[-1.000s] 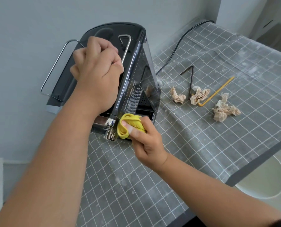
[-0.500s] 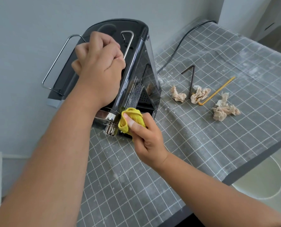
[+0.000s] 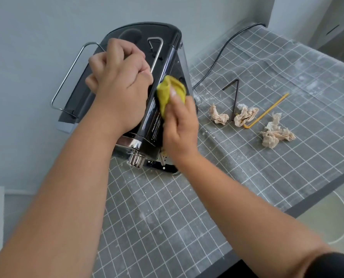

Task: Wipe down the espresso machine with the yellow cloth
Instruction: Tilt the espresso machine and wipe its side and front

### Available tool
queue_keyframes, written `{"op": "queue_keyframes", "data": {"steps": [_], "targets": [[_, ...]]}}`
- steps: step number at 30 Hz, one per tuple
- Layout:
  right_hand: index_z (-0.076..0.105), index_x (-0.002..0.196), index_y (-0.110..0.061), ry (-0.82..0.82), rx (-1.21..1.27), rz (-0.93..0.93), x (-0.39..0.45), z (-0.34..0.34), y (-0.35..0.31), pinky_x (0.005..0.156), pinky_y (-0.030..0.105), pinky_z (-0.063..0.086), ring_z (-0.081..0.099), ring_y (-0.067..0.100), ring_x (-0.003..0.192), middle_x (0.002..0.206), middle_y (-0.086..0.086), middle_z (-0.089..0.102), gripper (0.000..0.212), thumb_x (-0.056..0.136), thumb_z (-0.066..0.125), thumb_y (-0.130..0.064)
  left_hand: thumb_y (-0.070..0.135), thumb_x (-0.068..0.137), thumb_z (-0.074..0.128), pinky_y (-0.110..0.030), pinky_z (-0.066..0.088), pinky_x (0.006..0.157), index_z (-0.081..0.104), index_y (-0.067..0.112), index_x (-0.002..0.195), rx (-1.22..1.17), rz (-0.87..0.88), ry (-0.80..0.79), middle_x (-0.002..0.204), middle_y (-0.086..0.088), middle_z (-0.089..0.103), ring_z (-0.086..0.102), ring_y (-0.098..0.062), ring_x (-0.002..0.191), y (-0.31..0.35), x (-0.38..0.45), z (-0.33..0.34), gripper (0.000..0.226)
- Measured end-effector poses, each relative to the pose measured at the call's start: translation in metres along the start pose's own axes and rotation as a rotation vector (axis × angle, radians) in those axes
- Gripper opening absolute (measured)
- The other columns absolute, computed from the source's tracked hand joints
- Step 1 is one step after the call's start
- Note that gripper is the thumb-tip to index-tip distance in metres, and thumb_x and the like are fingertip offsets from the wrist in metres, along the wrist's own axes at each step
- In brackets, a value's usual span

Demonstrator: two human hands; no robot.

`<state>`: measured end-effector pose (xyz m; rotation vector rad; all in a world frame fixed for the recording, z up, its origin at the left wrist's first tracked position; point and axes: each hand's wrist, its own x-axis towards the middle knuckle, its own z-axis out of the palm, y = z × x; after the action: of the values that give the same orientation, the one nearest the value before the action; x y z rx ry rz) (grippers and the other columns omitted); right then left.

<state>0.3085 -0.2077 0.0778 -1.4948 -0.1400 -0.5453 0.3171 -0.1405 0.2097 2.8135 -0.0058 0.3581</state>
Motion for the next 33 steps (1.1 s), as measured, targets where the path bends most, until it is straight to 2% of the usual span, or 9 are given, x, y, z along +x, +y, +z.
{"op": "queue_keyframes", "data": {"steps": [5, 8, 10, 11, 15, 18, 23, 28, 33], "targets": [[0.056, 0.122, -0.008, -0.004, -0.161, 0.46, 0.029, -0.003, 0.063, 0.073, 0.022, 0.037, 0.047, 0.015, 0.081, 0.092, 0.005, 0.049, 0.033, 0.1, 0.034, -0.021, 0.014, 0.089, 0.044, -0.029, 0.015, 0.09, 0.05, 0.015, 0.076, -0.013, -0.002, -0.001, 0.113, 0.022, 0.037, 0.023, -0.009, 0.111, 0.001, 0.0, 0.0, 0.015], [0.05, 0.125, -0.008, -0.093, -0.203, 0.86, -0.012, -0.019, 0.086, 0.08, 0.033, 0.042, 0.051, 0.021, 0.091, 0.111, 0.01, 0.052, 0.035, 0.102, 0.029, -0.022, 0.014, 0.09, 0.043, -0.029, 0.016, 0.089, 0.05, 0.014, 0.076, -0.028, 0.004, -0.007, 0.113, 0.021, 0.038, 0.023, -0.009, 0.111, 0.001, 0.0, -0.001, 0.015], [0.048, 0.128, -0.007, -0.097, -0.166, 0.983, -0.027, -0.022, 0.075, 0.089, 0.033, 0.04, 0.051, 0.025, 0.107, 0.123, 0.01, 0.05, 0.035, 0.103, 0.028, -0.022, 0.014, 0.09, 0.043, -0.029, 0.016, 0.089, 0.05, 0.014, 0.076, -0.033, 0.006, -0.012, 0.113, 0.021, 0.038, 0.024, -0.01, 0.111, 0.001, -0.001, 0.0, 0.015], [0.049, 0.128, -0.008, -0.056, -0.131, 0.931, -0.022, -0.019, 0.064, 0.087, 0.03, 0.037, 0.049, 0.024, 0.11, 0.12, 0.009, 0.049, 0.035, 0.103, 0.029, -0.021, 0.014, 0.09, 0.043, -0.029, 0.015, 0.089, 0.05, 0.014, 0.076, -0.033, 0.007, -0.009, 0.113, 0.021, 0.038, 0.024, -0.01, 0.111, 0.0, 0.0, 0.001, 0.015], [0.058, 0.118, -0.012, 0.031, -0.047, 0.376, 0.03, 0.003, 0.012, 0.078, 0.024, 0.039, 0.05, 0.016, 0.089, 0.1, 0.009, 0.054, 0.029, 0.1, 0.037, -0.02, 0.014, 0.09, 0.045, -0.028, 0.014, 0.09, 0.05, 0.015, 0.075, -0.027, 0.012, 0.014, 0.112, 0.023, 0.037, 0.022, -0.009, 0.112, 0.0, 0.001, 0.002, 0.015], [0.058, 0.121, -0.013, 0.037, -0.098, 0.234, 0.045, 0.005, 0.017, 0.069, 0.011, 0.033, 0.046, 0.009, 0.08, 0.092, 0.007, 0.054, 0.03, 0.1, 0.037, -0.018, 0.014, 0.09, 0.045, -0.028, 0.014, 0.09, 0.05, 0.014, 0.076, -0.028, 0.012, 0.009, 0.112, 0.023, 0.037, 0.022, -0.008, 0.112, 0.0, 0.001, 0.001, 0.015], [0.053, 0.093, -0.009, -0.05, -0.243, 0.718, 0.018, -0.009, 0.093, 0.059, 0.028, 0.032, 0.043, 0.018, 0.071, 0.088, 0.01, 0.05, 0.024, 0.1, 0.031, -0.018, 0.012, 0.09, 0.043, -0.027, 0.013, 0.09, 0.049, 0.014, 0.077, -0.01, 0.021, 0.025, 0.113, 0.023, 0.037, 0.021, -0.009, 0.111, 0.001, 0.0, 0.002, 0.015], [0.038, 0.081, -0.013, -0.287, -0.529, 0.858, -0.016, -0.019, 0.108, 0.051, 0.03, 0.028, 0.041, 0.021, 0.066, 0.083, 0.01, 0.047, 0.014, 0.092, 0.03, -0.011, 0.011, 0.089, 0.042, -0.03, 0.014, 0.092, 0.048, 0.012, 0.077, 0.039, 0.046, 0.037, 0.121, 0.015, 0.041, 0.021, -0.01, 0.115, 0.001, 0.0, 0.002, 0.014], [0.035, 0.074, -0.014, -0.47, -0.517, 0.947, -0.073, -0.03, 0.07, 0.048, 0.028, 0.027, 0.038, 0.016, 0.059, 0.076, 0.007, 0.045, 0.019, 0.088, 0.03, -0.003, 0.011, 0.089, 0.042, -0.031, 0.015, 0.091, 0.048, 0.013, 0.076, 0.032, 0.04, 0.04, 0.124, 0.012, 0.043, 0.026, -0.02, 0.123, 0.002, 0.0, 0.003, 0.014]]}}
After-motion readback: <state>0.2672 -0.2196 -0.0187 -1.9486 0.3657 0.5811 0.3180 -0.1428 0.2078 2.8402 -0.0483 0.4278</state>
